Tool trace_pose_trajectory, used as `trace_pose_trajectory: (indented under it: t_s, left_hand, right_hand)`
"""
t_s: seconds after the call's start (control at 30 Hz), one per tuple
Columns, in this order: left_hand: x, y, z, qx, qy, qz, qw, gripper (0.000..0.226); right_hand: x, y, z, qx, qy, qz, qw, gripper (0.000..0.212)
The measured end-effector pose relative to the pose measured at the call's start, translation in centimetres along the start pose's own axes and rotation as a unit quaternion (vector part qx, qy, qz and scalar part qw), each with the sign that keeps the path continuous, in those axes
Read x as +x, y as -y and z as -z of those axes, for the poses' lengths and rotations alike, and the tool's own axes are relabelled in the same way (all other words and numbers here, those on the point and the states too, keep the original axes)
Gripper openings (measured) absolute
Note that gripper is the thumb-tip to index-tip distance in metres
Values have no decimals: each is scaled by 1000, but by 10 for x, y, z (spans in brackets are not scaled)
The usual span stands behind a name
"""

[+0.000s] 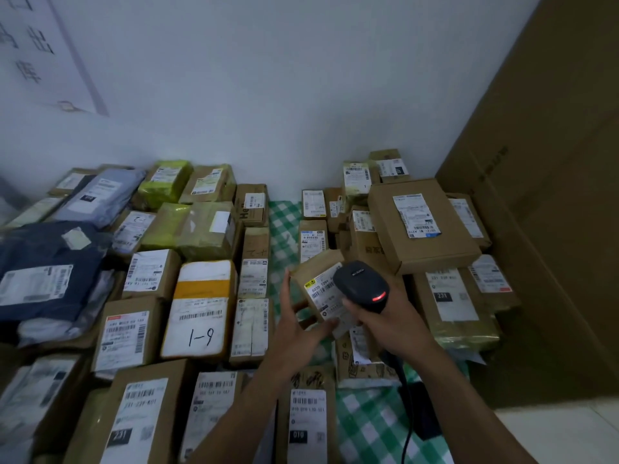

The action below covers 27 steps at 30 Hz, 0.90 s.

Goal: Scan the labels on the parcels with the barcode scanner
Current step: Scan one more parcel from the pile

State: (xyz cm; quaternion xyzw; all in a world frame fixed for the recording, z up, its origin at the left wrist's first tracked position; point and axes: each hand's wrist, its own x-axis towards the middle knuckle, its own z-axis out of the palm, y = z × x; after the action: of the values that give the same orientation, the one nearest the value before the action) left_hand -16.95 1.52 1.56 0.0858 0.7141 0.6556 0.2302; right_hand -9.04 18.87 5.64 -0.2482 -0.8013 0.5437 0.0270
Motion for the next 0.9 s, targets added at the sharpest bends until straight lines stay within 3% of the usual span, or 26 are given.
trace_pose_trajectory:
  t_s: [0.2, 0.37, 0.47, 0.7, 0.9]
  left_hand:
    - [13, 22, 12, -2, -63, -6, 998, 121]
    - [24, 26, 20, 39, -72, -69, 994, 123]
    - [24, 24, 21, 40, -73, -58, 995, 124]
    - [29, 35, 26, 34, -84, -62, 994, 125]
    - [23, 37, 30, 35, -78, -58, 995, 126]
  right_hand:
    - [-27, 15, 5, 14, 31, 17, 999, 41]
    - [-39, 19, -1, -7, 56, 12, 998, 24]
    - [-43, 18, -4, -4, 61, 0, 998, 17]
    - [-50, 24, -8, -30, 81, 4, 996, 19]
    - [-55, 24, -14, -59, 84, 8, 995, 39]
